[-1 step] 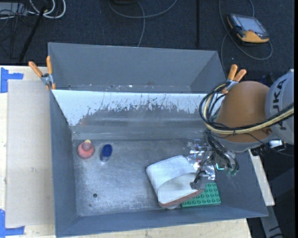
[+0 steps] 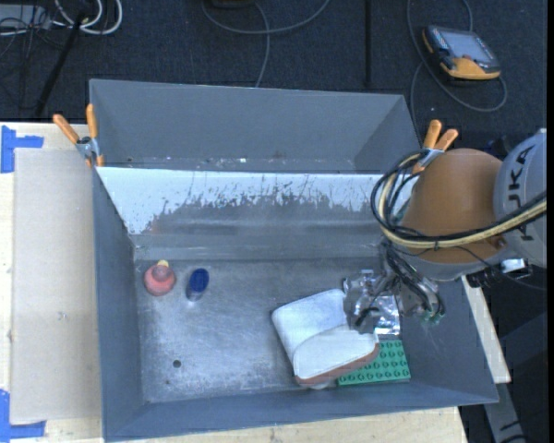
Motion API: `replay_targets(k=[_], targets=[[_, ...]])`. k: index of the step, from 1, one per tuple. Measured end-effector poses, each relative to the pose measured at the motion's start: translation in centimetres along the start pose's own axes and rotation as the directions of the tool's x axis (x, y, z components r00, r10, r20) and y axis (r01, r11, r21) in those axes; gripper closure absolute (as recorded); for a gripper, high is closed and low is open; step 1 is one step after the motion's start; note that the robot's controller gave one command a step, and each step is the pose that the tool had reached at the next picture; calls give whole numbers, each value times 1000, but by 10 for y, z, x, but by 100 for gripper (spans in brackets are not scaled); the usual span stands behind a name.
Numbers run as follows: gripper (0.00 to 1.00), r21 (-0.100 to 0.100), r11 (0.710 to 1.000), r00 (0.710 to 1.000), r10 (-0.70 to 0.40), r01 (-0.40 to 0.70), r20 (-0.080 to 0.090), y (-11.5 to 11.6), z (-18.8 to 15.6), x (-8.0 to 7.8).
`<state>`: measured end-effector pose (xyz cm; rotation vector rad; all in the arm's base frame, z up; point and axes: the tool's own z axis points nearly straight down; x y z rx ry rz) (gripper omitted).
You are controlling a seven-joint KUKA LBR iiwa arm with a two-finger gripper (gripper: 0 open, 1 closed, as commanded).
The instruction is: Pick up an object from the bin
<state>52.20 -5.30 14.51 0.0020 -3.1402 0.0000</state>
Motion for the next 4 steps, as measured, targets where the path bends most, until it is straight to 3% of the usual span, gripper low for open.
replay_targets(k=[1, 2, 3, 4], targets=[[0, 0, 1000, 1000, -1, 1, 0, 0, 0, 0], [0, 0, 986, 986, 167, -167, 1, 12, 75, -37], [100, 0, 986, 986, 164, -164, 1, 12, 73, -38], [100, 2, 956, 956, -293, 293, 6, 22, -58, -14]])
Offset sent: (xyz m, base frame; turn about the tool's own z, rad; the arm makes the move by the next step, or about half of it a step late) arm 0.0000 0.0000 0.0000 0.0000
